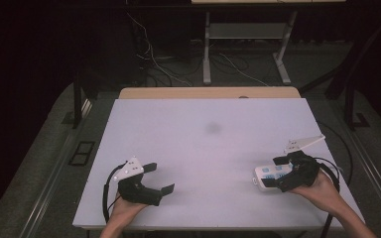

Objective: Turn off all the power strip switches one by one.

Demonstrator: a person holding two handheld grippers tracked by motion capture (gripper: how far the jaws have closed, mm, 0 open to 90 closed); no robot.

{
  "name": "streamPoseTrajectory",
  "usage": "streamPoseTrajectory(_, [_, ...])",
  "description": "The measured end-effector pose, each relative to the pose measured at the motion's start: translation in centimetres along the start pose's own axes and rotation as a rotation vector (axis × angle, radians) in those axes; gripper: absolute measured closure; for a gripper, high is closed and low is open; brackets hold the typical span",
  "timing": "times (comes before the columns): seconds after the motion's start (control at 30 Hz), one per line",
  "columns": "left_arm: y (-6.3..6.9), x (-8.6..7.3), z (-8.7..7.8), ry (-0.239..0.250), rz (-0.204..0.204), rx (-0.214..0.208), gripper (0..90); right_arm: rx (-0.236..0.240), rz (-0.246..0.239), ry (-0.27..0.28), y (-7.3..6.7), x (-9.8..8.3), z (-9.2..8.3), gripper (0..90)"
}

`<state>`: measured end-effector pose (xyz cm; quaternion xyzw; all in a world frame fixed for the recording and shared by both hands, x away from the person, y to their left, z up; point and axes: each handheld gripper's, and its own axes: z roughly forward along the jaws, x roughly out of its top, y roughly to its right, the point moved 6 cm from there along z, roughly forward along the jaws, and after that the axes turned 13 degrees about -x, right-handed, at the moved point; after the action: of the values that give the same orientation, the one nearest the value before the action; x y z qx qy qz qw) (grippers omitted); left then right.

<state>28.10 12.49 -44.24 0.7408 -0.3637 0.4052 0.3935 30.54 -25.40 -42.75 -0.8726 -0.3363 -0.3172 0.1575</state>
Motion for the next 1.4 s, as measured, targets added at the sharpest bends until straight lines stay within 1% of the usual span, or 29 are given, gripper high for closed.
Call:
streamPoseTrajectory(0.03, [0.0,0.0,0.0,0.000,0.001,0.001,0.8,0.002,0.002,-0.007,0.1,0.0,0.0,11.1])
streamPoseTrajectory(0.07, [0.0,0.0,0.0,0.001,0.000,0.001,0.8,0.007,-0.001,-0.011,0.2,0.0,0.1,16.6])
streamPoseTrajectory(0.1, [0.0,0.0,0.0,0.001,0.000,0.001,0.8,0.008,-0.001,-0.018,0.3,0.0,0.1,17.0])
streamPoseTrajectory(0.13, [0.0,0.0,0.0,0.001,0.001,0.001,0.8,0.003,-0.007,-0.027,0.4,0.0,0.1,21.9])
streamPoseTrajectory(0.27, [-0.1,0.0,-0.1,0.000,0.001,0.005,0.8,0.014,-0.012,-0.037,0.8,0.1,0.2,38.3])
streamPoseTrajectory(0.3, [-0.1,0.0,-0.1,0.000,0.001,0.005,0.8,0.014,-0.012,-0.037,0.8,0.1,0.2,38.3])
streamPoseTrajectory(0.33, [-0.1,0.0,-0.1,0.000,0.001,0.006,0.8,0.011,-0.015,-0.041,0.9,0.1,0.2,43.3])
streamPoseTrajectory(0.37, [-0.1,0.0,-0.1,0.000,0.001,0.006,0.8,0.011,-0.015,-0.041,0.9,0.1,0.2,43.3])
streamPoseTrajectory(0.4, [-0.1,0.0,-0.1,0.000,0.000,0.007,0.8,0.008,-0.017,-0.042,1.0,0.1,0.3,49.8])
streamPoseTrajectory(0.47, [-0.1,0.0,-0.1,-0.002,-0.001,0.005,0.8,0.001,-0.017,-0.050,1.2,0.1,0.4,55.4])
streamPoseTrajectory(0.5, [-0.1,0.0,-0.1,-0.002,-0.001,0.005,0.8,0.001,-0.017,-0.050,1.2,0.1,0.4,55.4])
streamPoseTrajectory(0.53, [-0.1,0.0,0.0,-0.001,-0.001,0.004,0.8,0.000,-0.018,-0.056,1.4,0.1,0.6,61.8])
streamPoseTrajectory(0.73, [-0.1,0.0,0.0,-0.002,0.000,0.003,0.8,-0.005,-0.023,-0.065,1.7,0.1,1.1,77.1])
streamPoseTrajectory(0.77, [-0.1,0.0,0.0,-0.002,0.000,0.003,0.8,-0.005,-0.023,-0.065,1.7,0.1,1.1,77.1])
streamPoseTrajectory(0.8, [-0.1,0.0,0.0,-0.002,0.000,0.003,0.8,-0.004,-0.018,-0.067,1.8,0.1,1.3,82.3])
streamPoseTrajectory(0.87, [-0.1,-0.1,0.0,-0.002,0.000,0.003,0.8,-0.004,-0.013,-0.067,2.0,0.2,1.4,86.3])
streamPoseTrajectory(0.93, [-0.1,-0.1,0.0,-0.003,0.000,0.003,0.8,-0.003,-0.012,-0.070,2.2,0.2,1.6,89.5])
streamPoseTrajectory(1.2, [-0.2,-0.1,0.1,-0.006,0.000,0.001,0.8,-0.023,-0.017,-0.095,2.8,0.0,2.5,89.7])
streamPoseTrajectory(1.4, [-0.2,0.0,0.0,-0.003,0.002,0.004,0.8,-0.031,-0.022,-0.114,3.0,-0.2,3.1,89.6])
